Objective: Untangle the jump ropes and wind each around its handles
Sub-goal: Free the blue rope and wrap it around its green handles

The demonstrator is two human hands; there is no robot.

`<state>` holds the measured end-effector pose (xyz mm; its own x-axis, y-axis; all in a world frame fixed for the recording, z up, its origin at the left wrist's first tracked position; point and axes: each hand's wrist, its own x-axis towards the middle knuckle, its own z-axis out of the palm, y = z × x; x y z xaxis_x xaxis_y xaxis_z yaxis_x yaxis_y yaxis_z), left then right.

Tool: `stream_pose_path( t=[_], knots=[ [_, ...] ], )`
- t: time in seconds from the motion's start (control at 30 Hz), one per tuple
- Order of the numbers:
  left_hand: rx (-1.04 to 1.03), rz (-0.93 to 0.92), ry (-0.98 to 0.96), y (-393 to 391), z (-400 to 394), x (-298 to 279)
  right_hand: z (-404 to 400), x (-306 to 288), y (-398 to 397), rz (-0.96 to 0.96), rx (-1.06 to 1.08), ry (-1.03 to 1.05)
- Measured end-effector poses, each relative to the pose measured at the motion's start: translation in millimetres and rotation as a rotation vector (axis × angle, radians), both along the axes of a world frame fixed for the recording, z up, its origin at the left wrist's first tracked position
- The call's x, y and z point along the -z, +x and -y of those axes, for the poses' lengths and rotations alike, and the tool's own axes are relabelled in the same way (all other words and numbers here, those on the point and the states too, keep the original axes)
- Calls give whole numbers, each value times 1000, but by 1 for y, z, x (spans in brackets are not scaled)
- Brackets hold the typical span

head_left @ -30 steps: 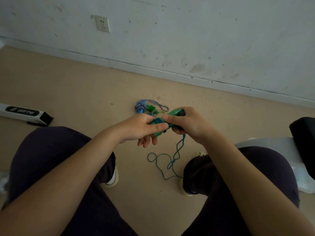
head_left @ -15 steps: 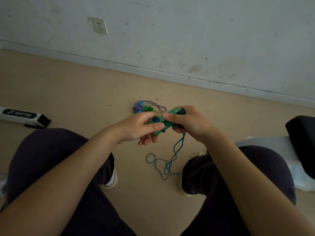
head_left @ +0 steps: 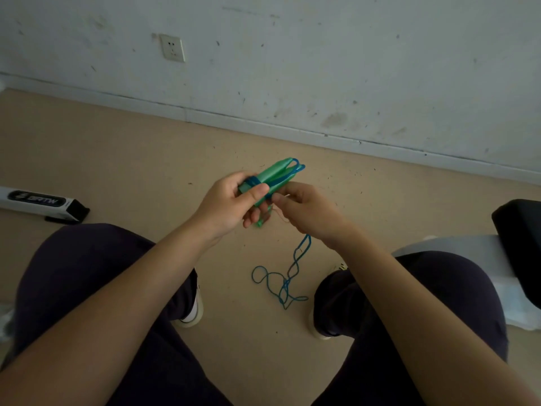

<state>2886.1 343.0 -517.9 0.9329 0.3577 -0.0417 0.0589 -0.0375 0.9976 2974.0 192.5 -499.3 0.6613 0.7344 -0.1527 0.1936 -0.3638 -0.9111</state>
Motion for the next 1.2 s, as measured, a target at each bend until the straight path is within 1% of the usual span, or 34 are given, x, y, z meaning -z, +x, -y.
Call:
stream_pose_path(
  t=[0.13,0.27,0.33,0.5,0.67,0.77,0.83,0.9,0.97,1.03,1.1,1.13,1.2],
  knots=[
    [-11,3,49,3,0,1,3,-8,-7,-20,-56,30],
    [91,-14,41,2,1,-1,2,-14,-11,-69,76,54],
    [125,-10,49,0,1,-2,1,-15,-12,-42,102,47],
    [78,-8,82,-1,7,-3,-2,-14,-10,25,131,6],
    [58,-32,49,1,8,-1,-6,-11,-8,45,185,-26],
    [59,-98,98,3,1,1,-1,-5,-5,33,106,-44],
    [52,-179,161,4,-9,6,4,-4,-2,33,37,-48],
    [104,-281,240,3,-16,9,8,-6,4,57,6,2],
    [238,-342,250,1,-15,9,10,-6,9,148,10,52],
    [386,-352,194,-2,-8,5,9,-2,14,279,26,76],
    [485,-338,182,-3,-1,-1,7,5,17,381,34,72],
    [509,-324,185,-3,1,-3,6,9,17,406,38,72],
    [507,-295,173,-3,2,-7,3,11,13,344,63,80]
  ],
)
